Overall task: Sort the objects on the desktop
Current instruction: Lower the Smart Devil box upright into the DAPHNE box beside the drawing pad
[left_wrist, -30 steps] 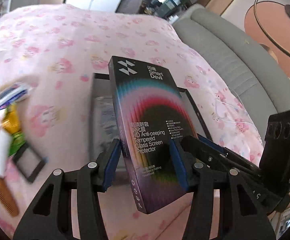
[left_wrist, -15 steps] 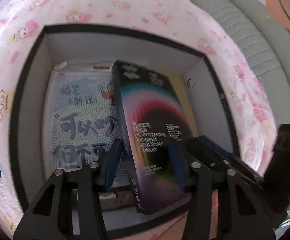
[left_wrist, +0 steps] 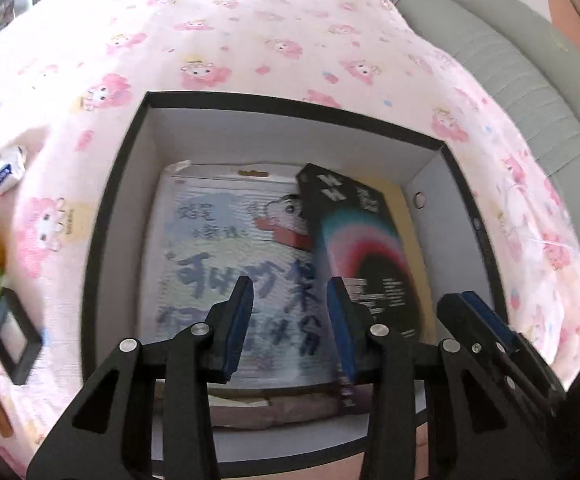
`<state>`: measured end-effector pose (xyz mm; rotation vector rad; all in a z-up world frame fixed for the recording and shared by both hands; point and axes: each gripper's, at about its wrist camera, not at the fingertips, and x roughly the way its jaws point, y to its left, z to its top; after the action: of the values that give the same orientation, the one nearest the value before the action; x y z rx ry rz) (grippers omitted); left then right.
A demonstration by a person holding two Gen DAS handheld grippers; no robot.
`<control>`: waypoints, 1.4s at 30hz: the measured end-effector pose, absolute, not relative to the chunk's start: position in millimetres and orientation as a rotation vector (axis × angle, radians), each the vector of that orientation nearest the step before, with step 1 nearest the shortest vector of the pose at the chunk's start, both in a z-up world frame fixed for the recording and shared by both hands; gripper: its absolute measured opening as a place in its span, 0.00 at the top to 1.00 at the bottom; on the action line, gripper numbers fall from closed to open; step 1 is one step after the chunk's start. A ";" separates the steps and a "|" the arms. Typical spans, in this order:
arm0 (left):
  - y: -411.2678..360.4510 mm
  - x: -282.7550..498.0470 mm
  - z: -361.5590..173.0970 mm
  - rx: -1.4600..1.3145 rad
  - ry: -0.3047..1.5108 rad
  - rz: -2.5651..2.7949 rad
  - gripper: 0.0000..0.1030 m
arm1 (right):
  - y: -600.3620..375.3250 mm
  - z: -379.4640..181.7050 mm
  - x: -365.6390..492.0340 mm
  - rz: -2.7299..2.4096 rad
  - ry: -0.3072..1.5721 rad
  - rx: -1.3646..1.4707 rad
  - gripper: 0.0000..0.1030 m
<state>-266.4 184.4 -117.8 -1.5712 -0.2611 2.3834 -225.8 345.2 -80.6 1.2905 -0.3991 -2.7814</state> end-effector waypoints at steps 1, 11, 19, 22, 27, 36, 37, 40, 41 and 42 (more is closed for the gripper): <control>189.3 -266.0 -120.7 -1.596 -0.225 2.360 0.63 | 345.2 -84.8 -229.9 -2.753 -0.417 1.309 0.73; 228.8 -293.7 -148.2 -1.726 -0.176 2.177 0.70 | 354.3 -101.5 -241.5 -2.687 -0.482 1.393 0.73; 240.3 -300.9 -143.2 -1.658 -0.199 2.125 0.74 | 354.0 -103.6 -244.6 -2.693 -0.451 1.406 0.73; 240.4 -306.5 -145.2 -1.657 -0.237 2.065 0.74 | 353.3 -107.8 -252.6 -2.632 -0.490 1.426 0.73; 249.6 -315.8 -163.1 -1.716 -0.264 1.958 0.71 | 350.5 -111.5 -255.0 -2.614 -0.489 1.450 0.73; 226.6 -297.3 -152.0 -1.726 -0.184 2.100 0.71 | 360.1 -118.7 -264.1 -2.614 -0.508 1.546 0.73; 223.3 -293.6 -150.5 -1.730 -0.145 2.124 0.71 | 360.7 -119.0 -264.7 -2.625 -0.503 1.555 0.73; 220.7 -288.8 -153.6 -1.761 -0.092 2.091 0.71 | 357.1 -121.4 -266.5 -2.666 -0.411 1.593 0.72; 221.9 -288.1 -154.8 -1.766 -0.089 2.077 0.71 | 355.0 -122.7 -266.5 -2.680 -0.370 1.604 0.72; 223.0 -287.5 -156.0 -1.770 -0.085 2.063 0.71 | 352.8 -123.5 -266.2 -2.689 -0.342 1.614 0.72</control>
<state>-287.5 223.0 -156.0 -1.7701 -0.0851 2.0629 -266.2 352.8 -123.5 1.6137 -0.3423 -2.6888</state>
